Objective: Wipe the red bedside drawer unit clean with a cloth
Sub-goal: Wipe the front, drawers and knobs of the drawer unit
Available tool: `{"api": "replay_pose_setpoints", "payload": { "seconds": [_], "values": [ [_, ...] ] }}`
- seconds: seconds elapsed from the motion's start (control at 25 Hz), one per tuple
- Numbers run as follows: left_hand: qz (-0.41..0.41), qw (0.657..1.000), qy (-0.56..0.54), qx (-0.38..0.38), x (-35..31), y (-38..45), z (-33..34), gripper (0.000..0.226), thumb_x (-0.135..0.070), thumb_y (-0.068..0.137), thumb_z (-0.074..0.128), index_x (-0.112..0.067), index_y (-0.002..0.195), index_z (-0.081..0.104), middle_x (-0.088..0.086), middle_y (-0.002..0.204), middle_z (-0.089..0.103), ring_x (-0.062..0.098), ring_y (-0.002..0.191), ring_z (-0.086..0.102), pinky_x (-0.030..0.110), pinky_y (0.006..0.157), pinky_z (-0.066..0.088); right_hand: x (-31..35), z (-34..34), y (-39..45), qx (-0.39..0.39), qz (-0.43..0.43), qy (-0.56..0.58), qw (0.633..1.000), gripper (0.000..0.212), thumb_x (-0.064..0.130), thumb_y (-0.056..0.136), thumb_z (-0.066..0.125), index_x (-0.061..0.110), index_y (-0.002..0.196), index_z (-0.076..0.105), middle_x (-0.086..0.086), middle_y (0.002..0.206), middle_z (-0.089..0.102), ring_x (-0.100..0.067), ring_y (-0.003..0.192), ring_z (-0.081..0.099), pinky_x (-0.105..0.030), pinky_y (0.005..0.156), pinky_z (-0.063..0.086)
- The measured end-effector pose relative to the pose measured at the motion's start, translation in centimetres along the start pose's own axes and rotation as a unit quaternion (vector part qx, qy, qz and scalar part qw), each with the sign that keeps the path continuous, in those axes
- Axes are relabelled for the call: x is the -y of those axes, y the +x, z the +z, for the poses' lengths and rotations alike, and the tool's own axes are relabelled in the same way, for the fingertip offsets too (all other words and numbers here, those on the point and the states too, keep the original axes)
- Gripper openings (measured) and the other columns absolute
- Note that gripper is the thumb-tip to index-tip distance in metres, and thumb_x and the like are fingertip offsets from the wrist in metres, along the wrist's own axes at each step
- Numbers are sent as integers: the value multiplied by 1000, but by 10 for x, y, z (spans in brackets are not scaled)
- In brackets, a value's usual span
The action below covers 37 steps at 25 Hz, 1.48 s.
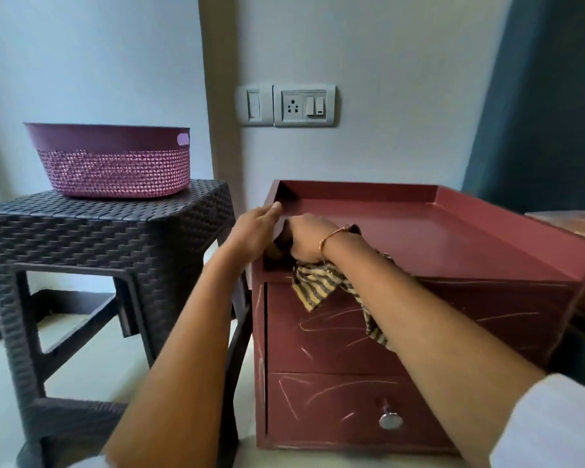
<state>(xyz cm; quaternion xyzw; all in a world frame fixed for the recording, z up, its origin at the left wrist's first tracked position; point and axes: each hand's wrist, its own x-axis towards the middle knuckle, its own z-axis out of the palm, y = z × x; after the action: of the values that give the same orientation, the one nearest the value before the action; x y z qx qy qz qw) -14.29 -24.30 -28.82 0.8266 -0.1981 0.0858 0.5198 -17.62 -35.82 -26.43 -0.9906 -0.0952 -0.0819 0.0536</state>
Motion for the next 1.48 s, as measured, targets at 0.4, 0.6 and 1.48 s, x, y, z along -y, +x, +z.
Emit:
{"api": "replay_pose_setpoints", "payload": {
  "seconds": [0.4, 0.6, 1.48],
  "values": [
    [-10, 973, 228, -27, -23, -12, 7, 50, -39, 100, 29, -3, 101, 63, 17, 112, 62, 34, 107, 54, 42, 104, 31, -7, 13, -13, -51, -56, 5, 997, 27, 8, 82, 53, 18, 102, 68, -6, 105, 66, -25, 94, 59, -29, 71, 47],
    [116, 880, 459, 38, -30, -20, 20, 30, -12, 94, 39, -11, 112, 63, 7, 115, 63, 25, 114, 53, 42, 116, 1, -92, -17, -72, 11, 20, 17, 1000, 23, 15, 86, 61, 13, 109, 66, -6, 113, 62, -23, 106, 54, -24, 78, 35],
    [120, 930, 339, 68, -41, -17, 94, 39, -16, 95, 42, -18, 133, 51, 11, 132, 55, 32, 119, 51, 41, 99, 41, -119, 2, -90, -154, 182, -12, 971, 26, 17, 90, 53, 27, 110, 66, -2, 118, 63, -28, 110, 53, -34, 89, 44]
  ]
}}
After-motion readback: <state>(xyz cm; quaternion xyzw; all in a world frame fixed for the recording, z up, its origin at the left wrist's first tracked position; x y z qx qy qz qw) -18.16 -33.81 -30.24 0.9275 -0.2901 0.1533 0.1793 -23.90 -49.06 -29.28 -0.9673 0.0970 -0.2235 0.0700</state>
